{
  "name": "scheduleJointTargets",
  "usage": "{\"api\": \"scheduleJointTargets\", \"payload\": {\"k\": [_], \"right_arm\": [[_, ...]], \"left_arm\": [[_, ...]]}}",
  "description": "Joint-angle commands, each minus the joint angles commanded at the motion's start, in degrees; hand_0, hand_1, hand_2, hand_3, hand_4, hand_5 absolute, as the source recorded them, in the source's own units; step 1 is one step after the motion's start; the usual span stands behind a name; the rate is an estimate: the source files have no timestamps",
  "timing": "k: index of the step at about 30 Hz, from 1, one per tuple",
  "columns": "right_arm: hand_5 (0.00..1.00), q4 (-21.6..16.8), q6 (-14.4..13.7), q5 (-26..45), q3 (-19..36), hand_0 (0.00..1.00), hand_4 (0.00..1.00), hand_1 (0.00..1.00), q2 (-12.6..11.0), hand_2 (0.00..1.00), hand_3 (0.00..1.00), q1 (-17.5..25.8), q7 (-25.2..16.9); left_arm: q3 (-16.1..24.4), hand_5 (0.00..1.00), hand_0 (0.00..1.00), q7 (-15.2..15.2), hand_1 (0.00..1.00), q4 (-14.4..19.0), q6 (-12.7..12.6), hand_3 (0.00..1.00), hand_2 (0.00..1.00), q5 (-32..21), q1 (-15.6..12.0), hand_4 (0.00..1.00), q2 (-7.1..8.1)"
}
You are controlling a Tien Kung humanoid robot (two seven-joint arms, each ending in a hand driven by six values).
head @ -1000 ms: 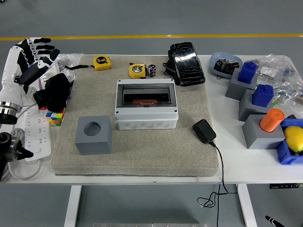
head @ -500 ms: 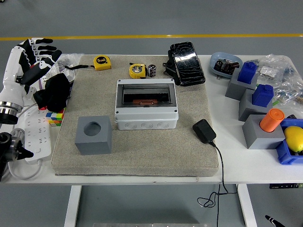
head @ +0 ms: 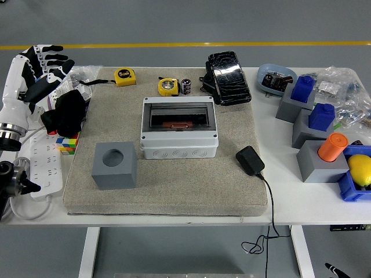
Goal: Fetch the battery,place it into the box,close the lid of the box
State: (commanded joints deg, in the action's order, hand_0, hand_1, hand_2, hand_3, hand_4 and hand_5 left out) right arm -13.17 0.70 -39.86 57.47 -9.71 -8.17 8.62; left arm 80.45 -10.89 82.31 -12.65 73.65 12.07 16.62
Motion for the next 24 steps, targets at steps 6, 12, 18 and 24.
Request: {"api": "scheduleJointTargets", "payload": {"k": [6, 12, 18, 24], "right_arm": [[0.561, -0.05, -0.01, -0.03, 0.01, 0.653, 0.956, 0.673, -0.10, 0.691, 0.629, -0.20, 0.04], [0.560, -0.12, -0.12, -0.15, 0.24, 0.653, 0.956, 0.673, -0.09, 0.691, 0.630, -0.11, 0.02], [0.560, 0.02, 0.01, -0.11, 0.30, 0.654, 0.956, 0.673, 0.26, 0.691, 0.629, 0.20, -0.05], [0.561, -0.04, -0.03, -0.11, 0.28, 0.653, 0.957, 0.674, 0.29, 0.691, 0.630, 0.09, -0.11]], "left_arm": [[-0.17, 0.496, 0.441, 0.04, 0.563, -0.03, 0.01, 0.609, 0.571, 0.00, 0.14, 0.998, 0.13], [-0.19, 0.495, 0.441, 0.03, 0.563, 0.08, 0.03, 0.609, 0.571, 0.08, 0.08, 0.998, 0.07], [-0.06, 0.494, 0.441, 0.05, 0.560, 0.10, 0.02, 0.608, 0.570, 0.13, -0.25, 0.998, -0.03], [0.12, 0.494, 0.441, 0.07, 0.561, 0.12, 0.03, 0.608, 0.570, 0.08, -0.28, 0.998, -0.06]]}}
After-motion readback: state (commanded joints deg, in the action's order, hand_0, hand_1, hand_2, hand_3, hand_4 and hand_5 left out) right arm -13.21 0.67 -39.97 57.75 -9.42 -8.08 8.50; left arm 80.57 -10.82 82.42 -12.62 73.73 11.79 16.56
